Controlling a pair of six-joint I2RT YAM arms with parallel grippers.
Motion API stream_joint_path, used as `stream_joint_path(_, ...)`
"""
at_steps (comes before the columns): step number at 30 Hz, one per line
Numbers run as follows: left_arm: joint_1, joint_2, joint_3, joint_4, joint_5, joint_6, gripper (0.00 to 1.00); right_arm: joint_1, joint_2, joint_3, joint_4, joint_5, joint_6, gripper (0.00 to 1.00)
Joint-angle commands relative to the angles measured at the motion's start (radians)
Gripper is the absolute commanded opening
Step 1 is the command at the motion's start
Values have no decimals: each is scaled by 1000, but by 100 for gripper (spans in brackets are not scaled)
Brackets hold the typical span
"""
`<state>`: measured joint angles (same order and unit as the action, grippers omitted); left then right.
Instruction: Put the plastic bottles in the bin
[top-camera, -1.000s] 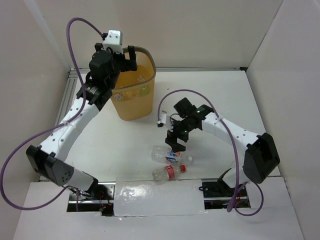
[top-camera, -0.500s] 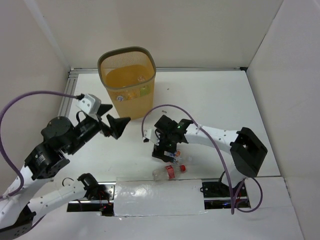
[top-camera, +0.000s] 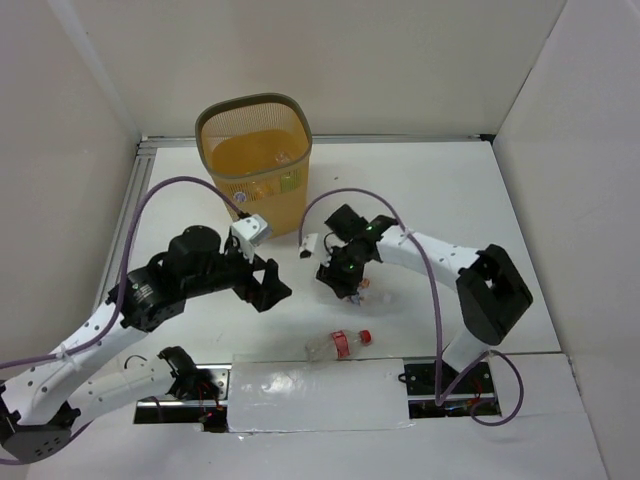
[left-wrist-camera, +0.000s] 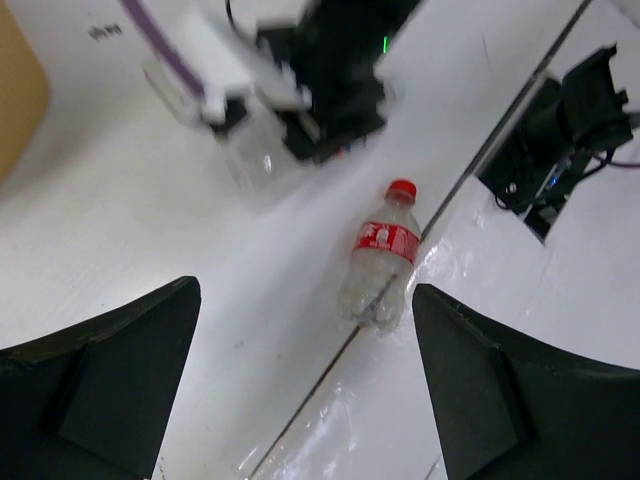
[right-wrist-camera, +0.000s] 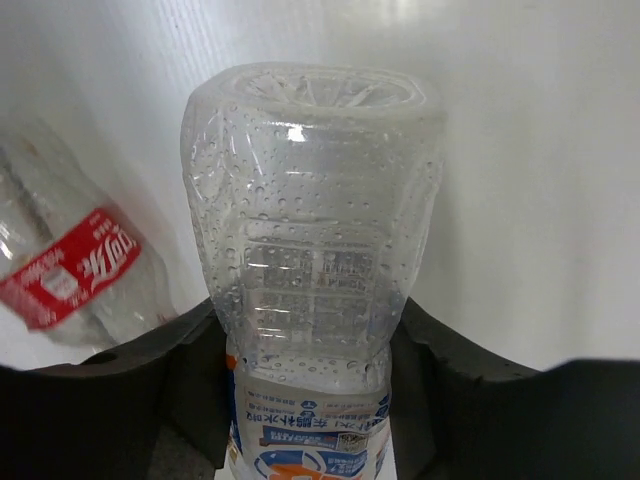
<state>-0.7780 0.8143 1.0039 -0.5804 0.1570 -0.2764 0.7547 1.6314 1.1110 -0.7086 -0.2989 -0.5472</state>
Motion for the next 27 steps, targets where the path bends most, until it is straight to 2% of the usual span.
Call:
stream_joint_path(1, -10, 0, -1, 40, 81, 5, 100, -137, -108, 84, -132, -155, -161, 12)
stream_joint_path(4, -61, 45, -20, 51, 43, 14, 100, -274, -162, 162, -196, -215, -235, 12)
stream_joint_path(7, -167, 118, -30, 71, -57, 3, 100, -398, -180, 304, -257, -281, -272, 12)
stream_joint_path(9, -283, 190, -30, 83, -130, -6, 100, -443, -168, 448, -304, -343, -272, 14)
stream_joint_path(11, -351, 248, -18, 93, -215, -6, 100, -465, -150, 556, -315, -376, -261, 14)
stream_joint_path(12, -403, 278, -2, 102, -232, -6, 100, -465, -127, 666, -324, -402, -246, 14)
stream_joint_path(15, -454, 376, 9, 115, -289, -6, 100, -442, -91, 868, -258, -425, -143, 14)
stream_joint_path(19, -487, 430, -1, 157, -341, -41, 100, -393, 14, 1053, -60, -459, 30, 5)
stream_joint_path(22, -507, 439, -27, 188, -393, -64, 100, -355, 102, 1141, 101, -483, 159, 7)
stream_joint_path(24, -507, 450, -47, 197, -416, -75, 100, -310, 131, 1141, 240, -470, 234, 9)
stream_joint_path(27, -518, 460, -59, 197, -453, -113, 100, -235, 206, 1191, 337, -395, 245, 13)
